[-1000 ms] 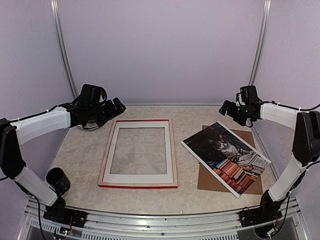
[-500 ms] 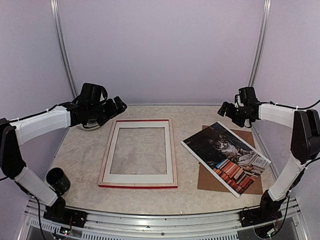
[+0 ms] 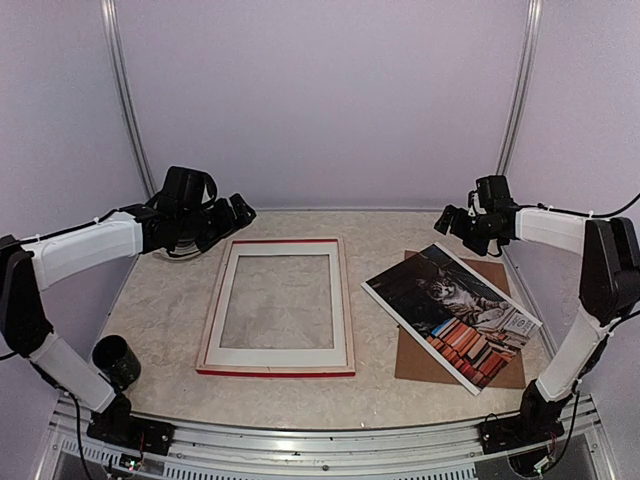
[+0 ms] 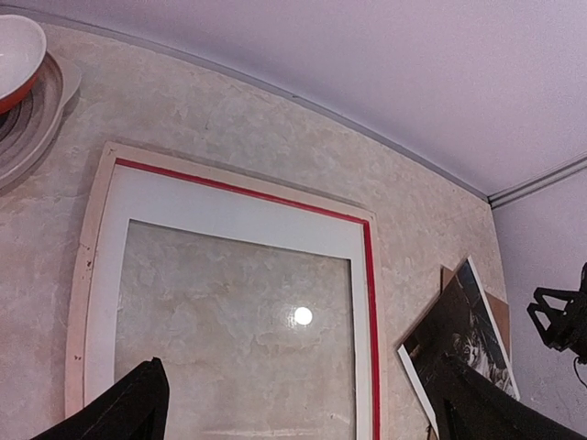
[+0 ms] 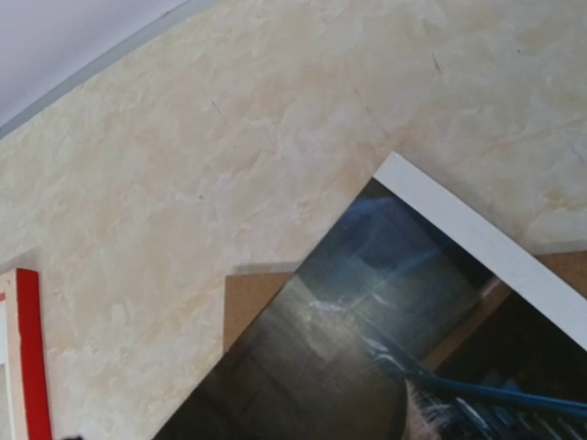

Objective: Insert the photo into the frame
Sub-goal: Pick up the photo from the backboard.

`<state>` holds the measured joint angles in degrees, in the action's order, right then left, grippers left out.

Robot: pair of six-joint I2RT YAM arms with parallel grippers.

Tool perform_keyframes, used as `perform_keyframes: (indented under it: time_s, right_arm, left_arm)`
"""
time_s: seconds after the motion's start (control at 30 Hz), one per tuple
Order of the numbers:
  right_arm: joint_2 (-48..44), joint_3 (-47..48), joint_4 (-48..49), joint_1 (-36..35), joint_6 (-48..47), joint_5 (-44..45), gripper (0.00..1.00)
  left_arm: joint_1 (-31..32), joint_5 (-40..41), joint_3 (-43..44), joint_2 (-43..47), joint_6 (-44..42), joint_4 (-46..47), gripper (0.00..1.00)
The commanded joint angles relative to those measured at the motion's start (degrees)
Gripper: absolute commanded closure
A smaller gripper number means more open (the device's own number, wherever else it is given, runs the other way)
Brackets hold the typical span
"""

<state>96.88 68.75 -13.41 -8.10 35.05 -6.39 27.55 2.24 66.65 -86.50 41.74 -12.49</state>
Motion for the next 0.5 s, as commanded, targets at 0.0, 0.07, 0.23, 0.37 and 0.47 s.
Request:
perform_keyframes:
  time_s: [0.0,0.07,0.23,0.37,0.47]
  right_arm:
    - [0.03,1.12,0.4,0.5,-0.24,0.99,0.01]
    - [-0.19,0.59,0.32,0.52,-0.33,1.06,0.01]
    - [-1.45,-1.68,-0.28,1.42,-0.29,1.35,0.01]
    - [-3.59,-4.22,-0.96,3.19,-0.49,2.36,0.01]
    - [-4.14,-5.74,-2.46,4.52,-0.76,3.24,0.01]
  left_arm:
    - [0.57,-0.5,0.98,-1.16,-0.43,1.0,0.01]
    - [0.87,-0.76,0.85,-1.34,-0.43,1.54,0.01]
    - [1.96,-1.88,1.1,-2.95,-0.75,3.04,0.01]
    - [3.23,-1.89,0.92,-3.97,-1.67,3.67,0.01]
    - [3.56,-1.89,-0.02,-4.44,-1.96,5.16,0.01]
